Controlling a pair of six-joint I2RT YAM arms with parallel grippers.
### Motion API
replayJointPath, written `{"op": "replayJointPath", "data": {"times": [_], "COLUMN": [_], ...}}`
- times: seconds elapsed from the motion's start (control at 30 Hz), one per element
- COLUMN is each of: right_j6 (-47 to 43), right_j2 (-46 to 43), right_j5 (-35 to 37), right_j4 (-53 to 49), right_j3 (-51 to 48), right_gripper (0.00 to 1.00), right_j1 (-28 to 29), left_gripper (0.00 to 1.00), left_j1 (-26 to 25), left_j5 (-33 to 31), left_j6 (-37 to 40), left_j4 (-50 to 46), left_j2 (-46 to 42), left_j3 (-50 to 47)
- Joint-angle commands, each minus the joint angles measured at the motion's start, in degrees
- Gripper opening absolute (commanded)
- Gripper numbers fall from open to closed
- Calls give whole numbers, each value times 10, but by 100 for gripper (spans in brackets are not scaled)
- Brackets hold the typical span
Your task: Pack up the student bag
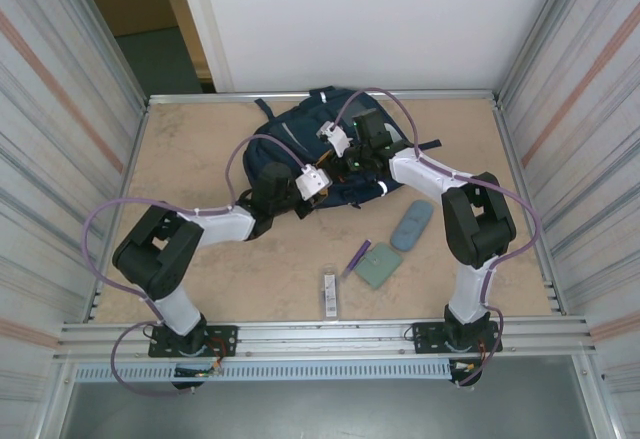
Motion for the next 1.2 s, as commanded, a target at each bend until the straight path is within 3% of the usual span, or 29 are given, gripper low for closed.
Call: {"op": "replayJointPath", "data": {"times": [0.0, 0.17, 0.3, 0.6, 0.67, 0.77, 0.83, 1.17], "right_j6": [37, 49, 47, 38, 37, 37, 35, 37], "right_j2": [-45, -48, -51, -55, -54, -54, -55, -55], "right_j5": [-60, -68, -65, -60, -63, -64, -65, -69], "right_j4": [8, 13, 8, -1, -1, -2, -5, -8], "right_j3": [11, 17, 16, 4, 5, 6, 6, 8], "right_gripper": [0, 0, 0, 0, 0, 0, 0, 0], "right_j1": [6, 9, 10, -1, -1, 1, 2, 11], "left_gripper": [21, 16, 0, 0, 2, 21, 26, 27], "left_j1": [7, 6, 5, 6, 7, 12, 13, 8], "left_j5": [-55, -63, -63, -18, -31, -31, -26, -11], "left_j6": [1, -3, -3, 24, 23, 16, 12, -16], "left_j4": [36, 47, 52, 117, 136, 140, 144, 164], "left_j2": [16, 35, 42, -11, -9, 1, 11, 38], "left_j3": [-1, -4, -6, -73, -81, -76, -68, -40]}}
